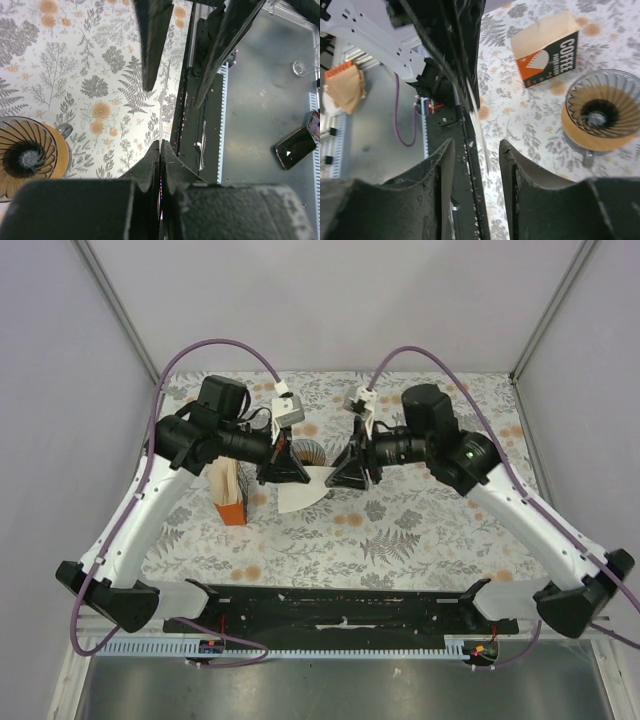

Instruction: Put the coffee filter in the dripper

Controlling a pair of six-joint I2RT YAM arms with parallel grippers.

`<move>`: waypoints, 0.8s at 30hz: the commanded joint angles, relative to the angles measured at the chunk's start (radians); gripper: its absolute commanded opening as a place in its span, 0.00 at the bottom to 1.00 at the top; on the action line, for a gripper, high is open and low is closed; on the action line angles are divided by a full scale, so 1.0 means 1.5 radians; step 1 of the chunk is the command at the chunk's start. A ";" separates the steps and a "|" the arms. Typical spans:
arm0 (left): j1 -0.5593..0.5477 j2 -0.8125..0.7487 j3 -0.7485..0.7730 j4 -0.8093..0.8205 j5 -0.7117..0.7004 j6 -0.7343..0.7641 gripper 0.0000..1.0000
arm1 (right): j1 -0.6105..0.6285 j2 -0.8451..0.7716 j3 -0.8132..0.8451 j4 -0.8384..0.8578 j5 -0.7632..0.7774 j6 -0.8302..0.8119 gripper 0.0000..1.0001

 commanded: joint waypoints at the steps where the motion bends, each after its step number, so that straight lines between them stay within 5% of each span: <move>1: -0.002 -0.032 0.067 -0.024 0.026 -0.001 0.02 | -0.006 -0.151 -0.091 0.091 0.068 -0.052 0.50; 8: -0.002 -0.031 0.145 -0.087 0.108 0.012 0.02 | -0.007 -0.332 -0.347 0.362 0.069 0.014 0.54; 13: -0.001 -0.030 0.171 -0.106 0.176 0.015 0.02 | 0.000 -0.365 -0.438 0.589 0.043 0.121 0.39; 16: -0.001 -0.032 0.176 -0.111 0.186 0.023 0.02 | 0.006 -0.364 -0.444 0.630 0.052 0.123 0.34; 24: 0.000 -0.030 0.173 -0.113 0.184 0.026 0.02 | 0.061 -0.319 -0.406 0.637 -0.022 0.111 0.48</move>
